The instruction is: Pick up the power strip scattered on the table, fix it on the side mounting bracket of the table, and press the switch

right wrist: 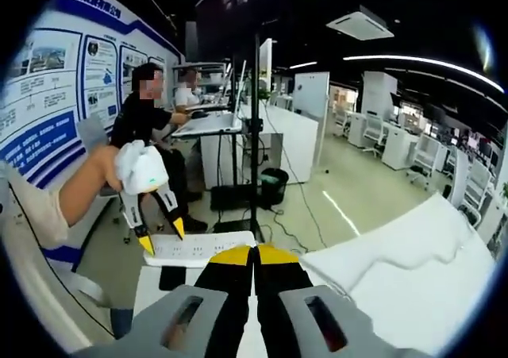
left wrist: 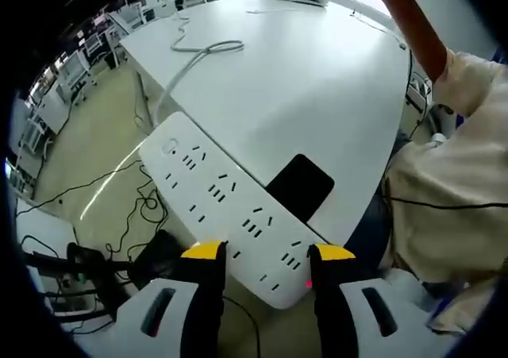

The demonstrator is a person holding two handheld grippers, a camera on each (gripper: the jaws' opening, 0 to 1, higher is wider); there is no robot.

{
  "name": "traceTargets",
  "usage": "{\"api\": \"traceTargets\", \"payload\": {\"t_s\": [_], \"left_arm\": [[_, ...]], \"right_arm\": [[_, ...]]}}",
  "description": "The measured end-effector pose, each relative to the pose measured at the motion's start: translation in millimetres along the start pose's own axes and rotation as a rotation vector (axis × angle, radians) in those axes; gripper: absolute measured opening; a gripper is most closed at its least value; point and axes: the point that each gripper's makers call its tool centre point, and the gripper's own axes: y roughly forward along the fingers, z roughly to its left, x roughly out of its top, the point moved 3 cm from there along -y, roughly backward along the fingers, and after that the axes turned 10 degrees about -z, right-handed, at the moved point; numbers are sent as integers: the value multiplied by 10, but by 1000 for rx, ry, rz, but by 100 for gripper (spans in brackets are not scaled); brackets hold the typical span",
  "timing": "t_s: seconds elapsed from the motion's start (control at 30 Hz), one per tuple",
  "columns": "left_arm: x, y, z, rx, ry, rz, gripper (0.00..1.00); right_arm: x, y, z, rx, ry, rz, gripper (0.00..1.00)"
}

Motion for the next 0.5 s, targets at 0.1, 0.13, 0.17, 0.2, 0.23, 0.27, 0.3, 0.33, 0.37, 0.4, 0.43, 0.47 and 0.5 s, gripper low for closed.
{"api": "traceTargets", "payload": {"t_s": [0.1, 0.13, 0.17, 0.2, 0.23, 0.27, 0.3, 0.33, 0.37, 0.4, 0.43, 0.47, 0.5], "left_arm": [[2, -2, 35, 2, -5, 5, 47], [0, -4, 46, 2, -5, 7, 47], [1, -3, 47, 2, -6, 7, 47], [2, -3, 46, 2, -6, 8, 47], [2, -3, 46, 2, -6, 8, 47], [2, -3, 46, 2, -6, 9, 47], [4, -1, 45, 2, -8, 11, 47], [4, -1, 44, 3, -8, 13, 47], [6, 0, 43, 4, -9, 14, 47], [7, 0, 41, 4, -9, 16, 47], [8, 2, 40, 4, -9, 17, 47], [9, 2, 40, 4, -9, 18, 47], [11, 3, 41, 3, -8, 21, 47]], "right_arm": [[-18, 97, 10, 11, -9, 22, 0], [-26, 141, 1, 17, -10, 33, 0], [-36, 180, 3, 23, -12, 43, 0], [-44, 222, 8, 28, -15, 49, 0], [-53, 273, 23, 40, -14, 59, 0], [-56, 302, 42, 51, -10, 62, 0], [-63, 359, 61, 63, -7, 69, 0], [-71, 388, 66, 65, -11, 74, 0], [-90, 430, 75, 70, -17, 86, 0], [-106, 473, 76, 77, -19, 96, 0], [-120, 511, 81, 84, -18, 100, 0], [-132, 536, 85, 88, -16, 105, 0], [-156, 583, 97, 99, -14, 114, 0]]}}
